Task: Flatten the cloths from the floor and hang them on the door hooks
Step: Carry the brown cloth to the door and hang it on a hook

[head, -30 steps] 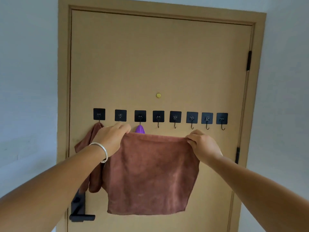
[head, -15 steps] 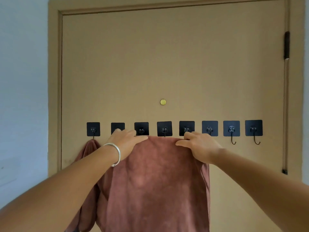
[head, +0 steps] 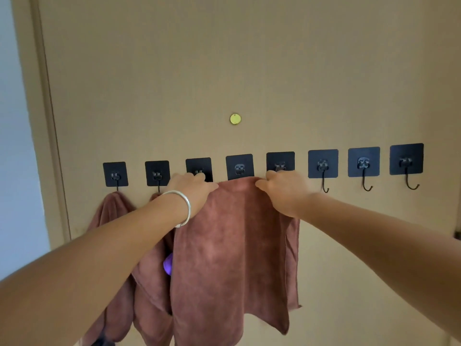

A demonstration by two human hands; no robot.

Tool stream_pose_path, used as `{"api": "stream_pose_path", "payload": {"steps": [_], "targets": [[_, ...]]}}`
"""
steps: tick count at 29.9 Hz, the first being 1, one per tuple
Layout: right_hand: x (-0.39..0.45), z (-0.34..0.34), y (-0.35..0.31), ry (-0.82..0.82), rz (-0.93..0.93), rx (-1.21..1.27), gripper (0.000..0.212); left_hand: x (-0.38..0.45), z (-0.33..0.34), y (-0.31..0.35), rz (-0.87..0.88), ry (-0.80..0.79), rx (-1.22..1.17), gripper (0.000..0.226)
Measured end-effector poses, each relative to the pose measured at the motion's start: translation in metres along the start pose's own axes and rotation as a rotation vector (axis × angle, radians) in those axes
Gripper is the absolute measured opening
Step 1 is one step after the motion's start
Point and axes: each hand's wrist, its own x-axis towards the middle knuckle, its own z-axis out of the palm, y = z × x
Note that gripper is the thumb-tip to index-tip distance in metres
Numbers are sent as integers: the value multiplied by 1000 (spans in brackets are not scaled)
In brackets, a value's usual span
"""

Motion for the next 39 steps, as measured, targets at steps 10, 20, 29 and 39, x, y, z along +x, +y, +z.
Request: {"api": "stream_pose_path", "payload": {"steps": [10, 20, 29, 39], "targets": [[-9, 19, -55, -135, 9, 27, 30, -4, 5, 61, 206, -211, 62, 30], [-46, 50, -62, -6, -51, -145, 67, -30, 29, 72, 377, -251, 54, 46], [-72, 25, 10, 115, 218, -1, 64, 17, -50, 58, 42, 240, -60, 23], [-165, 6, 84, -21, 642, -128, 69, 41, -71, 179, 400, 497, -431, 73]]}}
